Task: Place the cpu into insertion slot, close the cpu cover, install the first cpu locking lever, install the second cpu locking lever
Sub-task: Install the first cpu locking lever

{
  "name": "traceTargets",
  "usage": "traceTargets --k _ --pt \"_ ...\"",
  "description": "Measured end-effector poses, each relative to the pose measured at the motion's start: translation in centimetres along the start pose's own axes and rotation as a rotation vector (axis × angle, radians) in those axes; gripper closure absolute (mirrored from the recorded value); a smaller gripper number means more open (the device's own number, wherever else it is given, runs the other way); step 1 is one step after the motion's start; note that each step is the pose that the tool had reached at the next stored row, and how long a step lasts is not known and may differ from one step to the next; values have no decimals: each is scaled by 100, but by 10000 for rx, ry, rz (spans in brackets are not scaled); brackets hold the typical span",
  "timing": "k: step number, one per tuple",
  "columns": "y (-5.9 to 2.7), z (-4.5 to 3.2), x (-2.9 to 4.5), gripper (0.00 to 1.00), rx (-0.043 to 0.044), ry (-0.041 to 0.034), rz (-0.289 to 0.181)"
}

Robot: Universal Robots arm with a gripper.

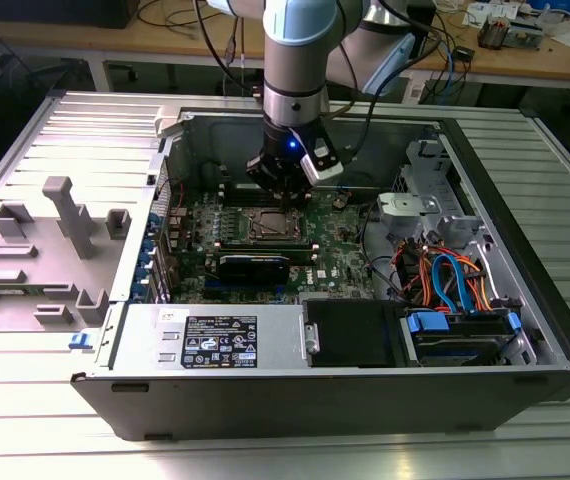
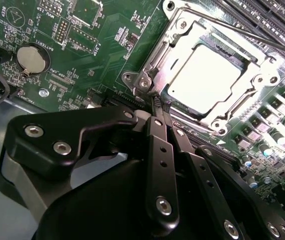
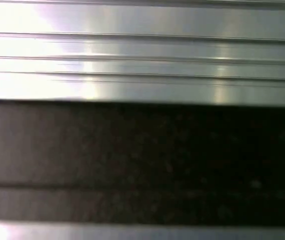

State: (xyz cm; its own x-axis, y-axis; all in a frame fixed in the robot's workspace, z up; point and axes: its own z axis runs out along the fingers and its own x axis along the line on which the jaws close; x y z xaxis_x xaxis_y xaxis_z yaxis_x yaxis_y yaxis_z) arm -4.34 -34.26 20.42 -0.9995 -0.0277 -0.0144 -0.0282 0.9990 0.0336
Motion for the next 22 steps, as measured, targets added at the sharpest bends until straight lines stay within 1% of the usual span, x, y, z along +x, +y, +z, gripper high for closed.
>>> traceTargets --k 6,10,13,16,17,22 --pt "-1 24 -1 89 -4 -1 0" --pt "0 26 -2 89 -7 -1 0" --pt "4 27 -4 89 -50 1 -4" --pt "4 20 -4 89 -66 7 -7" --pt "6 3 -5 89 -80 1 -7" --pt "8 -102 -7 89 -69 9 -8"
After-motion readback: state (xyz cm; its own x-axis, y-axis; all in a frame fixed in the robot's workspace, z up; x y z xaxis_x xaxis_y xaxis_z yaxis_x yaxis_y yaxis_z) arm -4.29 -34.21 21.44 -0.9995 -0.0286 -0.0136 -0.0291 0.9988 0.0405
